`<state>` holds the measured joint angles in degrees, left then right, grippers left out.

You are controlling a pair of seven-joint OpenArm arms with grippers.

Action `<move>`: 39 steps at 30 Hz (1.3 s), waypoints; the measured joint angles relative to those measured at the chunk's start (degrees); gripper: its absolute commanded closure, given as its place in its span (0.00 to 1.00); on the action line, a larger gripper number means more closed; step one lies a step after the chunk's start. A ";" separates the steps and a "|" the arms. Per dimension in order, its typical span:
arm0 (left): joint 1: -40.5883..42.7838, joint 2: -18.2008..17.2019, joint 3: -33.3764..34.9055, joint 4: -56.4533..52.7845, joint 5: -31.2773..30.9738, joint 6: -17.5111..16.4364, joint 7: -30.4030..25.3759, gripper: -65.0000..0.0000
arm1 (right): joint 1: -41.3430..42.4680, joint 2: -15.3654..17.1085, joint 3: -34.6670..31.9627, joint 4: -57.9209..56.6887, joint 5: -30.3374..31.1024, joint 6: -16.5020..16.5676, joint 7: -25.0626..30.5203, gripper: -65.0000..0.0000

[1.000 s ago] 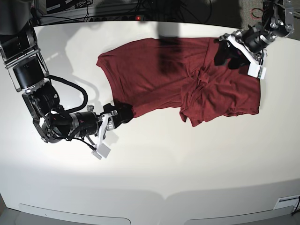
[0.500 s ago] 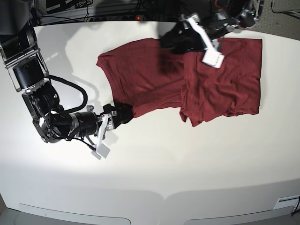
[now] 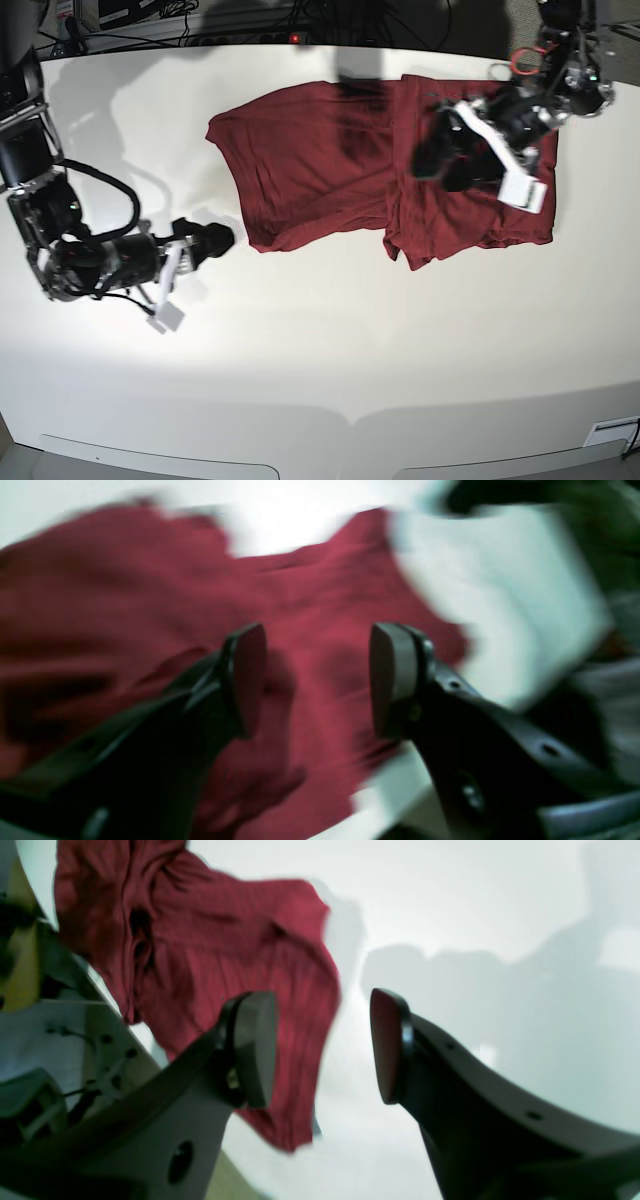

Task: Fold the T-shirt properly
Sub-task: 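Pull the shirt end back with the left gripper to flatten the strip, then grasp the shirt's hem end with the right gripper and fold it over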

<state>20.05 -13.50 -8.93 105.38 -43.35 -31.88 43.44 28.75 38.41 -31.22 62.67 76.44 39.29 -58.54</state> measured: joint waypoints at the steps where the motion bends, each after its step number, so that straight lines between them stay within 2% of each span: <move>1: 0.04 -0.37 -2.01 0.00 0.81 0.02 0.15 0.51 | 0.00 1.22 0.00 0.00 1.62 0.00 -0.68 0.56; 4: -0.07 -1.11 -7.34 0.00 3.58 0.48 -1.03 0.51 | 0.09 3.41 0.00 0.02 3.50 -1.18 -4.44 0.56; 8: -0.07 -1.38 -13.09 -1.31 9.14 1.29 -4.37 0.51 | -3.69 4.90 0.04 0.02 3.28 -1.31 -4.31 0.56; 12: -0.04 -1.20 -15.65 -6.75 11.21 1.20 -5.95 0.51 | -11.08 4.07 -0.15 0.00 3.67 -1.44 -4.31 0.55; 17: -0.07 -1.46 -17.44 -13.46 12.57 1.25 -9.18 0.51 | -13.70 3.43 0.22 0.33 4.98 -1.29 -4.33 0.45; 22: -0.04 -3.04 -17.51 -17.20 12.50 0.42 -9.29 0.51 | -14.99 -0.37 0.42 0.33 5.84 -2.62 -3.65 0.45; 26: 0.00 -4.31 -17.62 -17.90 12.52 0.39 -9.25 0.51 | -15.76 -5.29 0.44 0.33 5.84 -2.60 -3.19 0.45; 31: -0.02 -5.07 -17.62 -17.90 12.48 0.39 -9.88 0.51 | -15.74 -9.90 0.44 0.39 2.73 -4.35 -2.34 0.46; 33: -0.02 -5.49 -17.62 -17.90 12.50 0.37 -9.86 0.51 | -15.72 -10.54 0.44 0.57 0.79 -5.16 -0.96 0.57; 36: 0.11 -5.86 -17.62 -17.90 12.50 0.37 -9.88 0.51 | -15.58 -11.15 0.44 0.83 -2.95 -5.64 0.90 0.83; 39: 0.11 -5.88 -17.62 -17.90 12.50 0.39 -9.88 0.51 | -15.45 -11.47 0.44 1.01 -5.03 -5.66 1.29 0.97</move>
<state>20.16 -19.38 -26.55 87.48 -30.85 -31.48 33.56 13.30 26.94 -30.79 63.68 71.42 33.63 -57.25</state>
